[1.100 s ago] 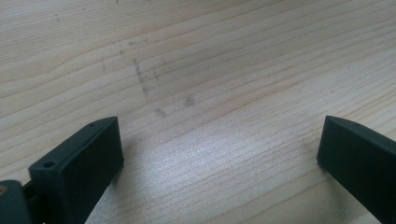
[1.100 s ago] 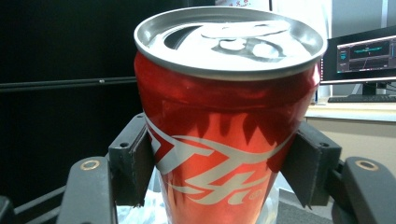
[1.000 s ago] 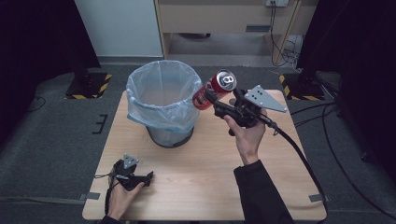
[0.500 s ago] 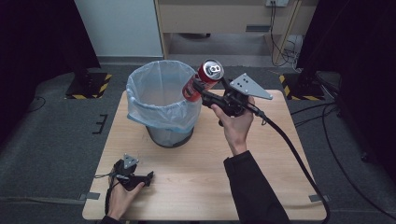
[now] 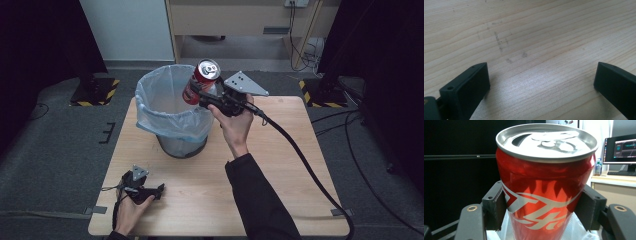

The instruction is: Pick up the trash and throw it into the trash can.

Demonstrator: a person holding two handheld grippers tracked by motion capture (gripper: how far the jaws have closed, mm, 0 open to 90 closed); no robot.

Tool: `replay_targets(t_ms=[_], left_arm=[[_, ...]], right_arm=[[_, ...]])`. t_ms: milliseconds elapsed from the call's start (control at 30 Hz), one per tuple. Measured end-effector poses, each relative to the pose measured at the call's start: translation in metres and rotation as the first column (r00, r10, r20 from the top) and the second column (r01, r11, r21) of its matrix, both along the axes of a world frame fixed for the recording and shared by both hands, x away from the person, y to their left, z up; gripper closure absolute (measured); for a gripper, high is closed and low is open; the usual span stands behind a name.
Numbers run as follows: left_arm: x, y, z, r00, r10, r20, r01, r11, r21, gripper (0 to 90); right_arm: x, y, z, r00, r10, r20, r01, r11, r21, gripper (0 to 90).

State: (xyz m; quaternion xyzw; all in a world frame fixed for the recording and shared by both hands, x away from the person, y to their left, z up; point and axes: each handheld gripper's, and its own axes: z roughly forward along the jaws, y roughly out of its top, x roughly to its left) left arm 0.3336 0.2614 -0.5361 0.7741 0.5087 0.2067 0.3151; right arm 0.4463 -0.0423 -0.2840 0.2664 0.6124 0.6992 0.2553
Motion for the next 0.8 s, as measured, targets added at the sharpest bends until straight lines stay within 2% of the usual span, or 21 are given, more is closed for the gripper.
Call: replay_targets(t_ms=[233, 433, 800], left_arm=[[0.0, 0.0, 0.0, 1.0, -0.001, 0.0, 0.001, 1.0, 0.0, 0.0], [0.0, 0.0, 0.0, 1.0, -0.002, 0.0, 0.002, 1.0, 0.0, 0.0], [0.0, 0.0, 0.0, 1.0, -0.005, -0.001, 0.005, 1.0, 0.001, 0.0]], right_arm=[[0.009, 0.014, -0.009, 0.9994, -0.004, -0.033, 0.003, 0.9994, -0.036, 33.6], [0.018, 0.019, -0.024, 0.9972, -0.011, -0.074, 0.006, 0.9979, -0.065, 33.5], [0.025, 0.029, -0.05, 0.9883, 0.0, -0.152, -0.019, 0.9924, -0.122, 31.0]])
